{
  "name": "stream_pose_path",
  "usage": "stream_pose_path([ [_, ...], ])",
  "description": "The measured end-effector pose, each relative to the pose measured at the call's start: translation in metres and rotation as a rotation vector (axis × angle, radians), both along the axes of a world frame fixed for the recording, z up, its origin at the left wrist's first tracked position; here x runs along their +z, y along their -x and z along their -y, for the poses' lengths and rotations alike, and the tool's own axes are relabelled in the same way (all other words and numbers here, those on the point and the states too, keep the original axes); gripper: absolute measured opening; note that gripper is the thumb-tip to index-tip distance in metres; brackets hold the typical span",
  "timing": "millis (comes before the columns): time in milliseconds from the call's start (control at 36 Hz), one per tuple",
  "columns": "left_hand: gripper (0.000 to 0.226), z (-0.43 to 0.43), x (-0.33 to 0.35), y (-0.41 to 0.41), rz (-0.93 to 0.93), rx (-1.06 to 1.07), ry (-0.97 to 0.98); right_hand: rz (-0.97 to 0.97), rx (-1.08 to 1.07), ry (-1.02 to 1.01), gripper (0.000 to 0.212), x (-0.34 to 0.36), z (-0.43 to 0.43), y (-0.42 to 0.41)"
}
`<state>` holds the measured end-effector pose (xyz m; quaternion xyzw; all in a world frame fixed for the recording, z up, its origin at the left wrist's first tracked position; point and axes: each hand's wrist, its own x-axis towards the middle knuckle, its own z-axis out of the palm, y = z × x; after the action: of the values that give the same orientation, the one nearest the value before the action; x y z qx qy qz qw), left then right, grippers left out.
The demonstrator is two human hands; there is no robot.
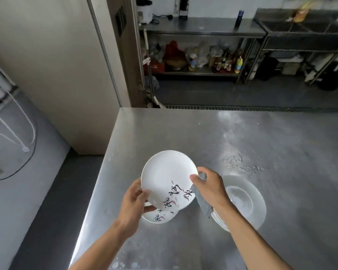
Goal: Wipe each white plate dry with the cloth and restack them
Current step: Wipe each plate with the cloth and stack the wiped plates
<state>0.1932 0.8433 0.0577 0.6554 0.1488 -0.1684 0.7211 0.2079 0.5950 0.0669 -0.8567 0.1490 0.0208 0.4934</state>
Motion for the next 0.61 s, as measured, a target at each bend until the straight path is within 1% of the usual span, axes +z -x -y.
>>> stream_pose_path([
  [28, 0.035, 0.008, -0.003, -0.002, -0.014, -0.032, 0.017, -0.033, 0.003, 0.01, 0.014, 0.0, 0.013, 0.003],
  [56, 0.035, 0.016, -0.005, -0.003, -0.033, -0.064, 0.03, -0.053, 0.022, 0.023, 0.026, 0.001, 0.028, 0.006],
  [83, 0.036, 0.025, -0.007, -0.004, -0.053, -0.093, 0.042, -0.078, 0.042, 0.05, 0.033, 0.001, 0.043, 0.009],
  [111, 0.036, 0.033, -0.009, -0.005, -0.075, -0.117, 0.049, -0.102, 0.056, 0.07, 0.035, 0.003, 0.057, 0.013],
  [194, 0.039, 0.06, -0.014, -0.009, -0.138, -0.211, 0.072, -0.157, 0.014, 0.106, 0.032, 0.004, 0.092, 0.024],
  [278, 0.034, 0.088, -0.017, -0.012, -0.184, -0.33, 0.098, -0.218, -0.078, 0.133, 0.023, 0.002, 0.122, 0.036],
  [417, 0.035, 0.13, -0.014, -0.016, -0.172, -0.477, 0.093, -0.302, -0.167, 0.156, 0.021, -0.005, 0.155, 0.051],
  [611, 0.031, 0.159, -0.012, -0.023, -0.159, -0.605, -0.005, -0.351, -0.221, 0.19, 0.019, -0.022, 0.18, 0.068],
])
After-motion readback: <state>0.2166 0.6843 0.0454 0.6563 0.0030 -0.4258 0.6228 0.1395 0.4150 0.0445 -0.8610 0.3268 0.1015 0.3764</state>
